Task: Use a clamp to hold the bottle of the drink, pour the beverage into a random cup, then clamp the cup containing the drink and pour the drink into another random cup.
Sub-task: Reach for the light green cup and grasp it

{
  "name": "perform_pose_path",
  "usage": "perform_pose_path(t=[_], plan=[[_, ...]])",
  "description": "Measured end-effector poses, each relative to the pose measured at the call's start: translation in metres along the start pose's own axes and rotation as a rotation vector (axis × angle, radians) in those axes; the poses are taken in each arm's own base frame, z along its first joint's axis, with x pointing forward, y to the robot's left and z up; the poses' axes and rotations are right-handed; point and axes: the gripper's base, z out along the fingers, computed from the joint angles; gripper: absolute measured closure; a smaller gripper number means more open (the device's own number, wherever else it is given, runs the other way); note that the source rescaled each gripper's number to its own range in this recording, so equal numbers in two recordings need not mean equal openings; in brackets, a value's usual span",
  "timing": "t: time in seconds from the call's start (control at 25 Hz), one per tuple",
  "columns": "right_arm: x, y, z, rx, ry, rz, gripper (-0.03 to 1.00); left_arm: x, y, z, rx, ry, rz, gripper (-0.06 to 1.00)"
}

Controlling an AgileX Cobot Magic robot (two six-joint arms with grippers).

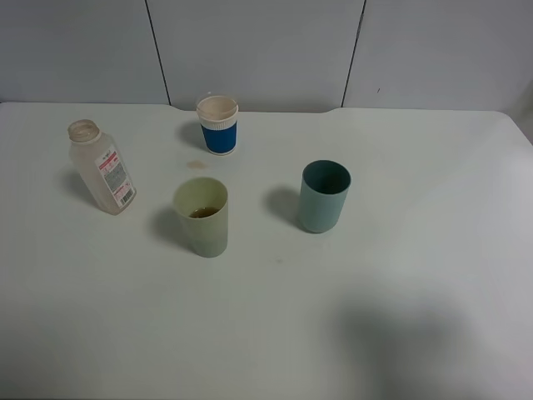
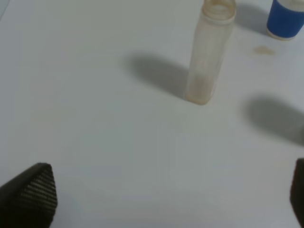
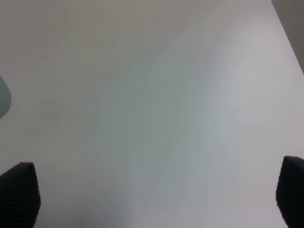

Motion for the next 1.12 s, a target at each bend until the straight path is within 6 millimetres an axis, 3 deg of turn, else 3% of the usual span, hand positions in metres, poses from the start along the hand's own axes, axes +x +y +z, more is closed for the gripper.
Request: perform_pose_path(t=[0.44, 0.6, 0.68, 0.92, 1.12], plan=[[-0.007, 0.0, 0.003, -0.001, 0.012, 0.0, -0.03, 0.0, 0.0, 0.0, 0.0, 0.0, 0.001, -0.06], [-0.037, -0.002, 0.011, 0.003, -0.037, -0.017, -0.03, 0.0, 0.0, 0.0, 0.0, 0.001, 0.001, -0.06], [-0.067, -0.004, 0.028, 0.006, -0.06, -0.04, -0.03, 0.0, 0.0, 0.0, 0.0, 0.001, 0.001, -0.06], [-0.108, -0.006, 0.068, 0.0, -0.068, -0.048, -0.03, 0.0, 0.0, 0.0, 0.0, 0.001, 0.001, -0.06], [-0.131, 0.017, 0.102, -0.139, -0.115, -0.13, -0.03, 0.0, 0.0, 0.0, 0.0, 0.001, 0.001, -0.06]])
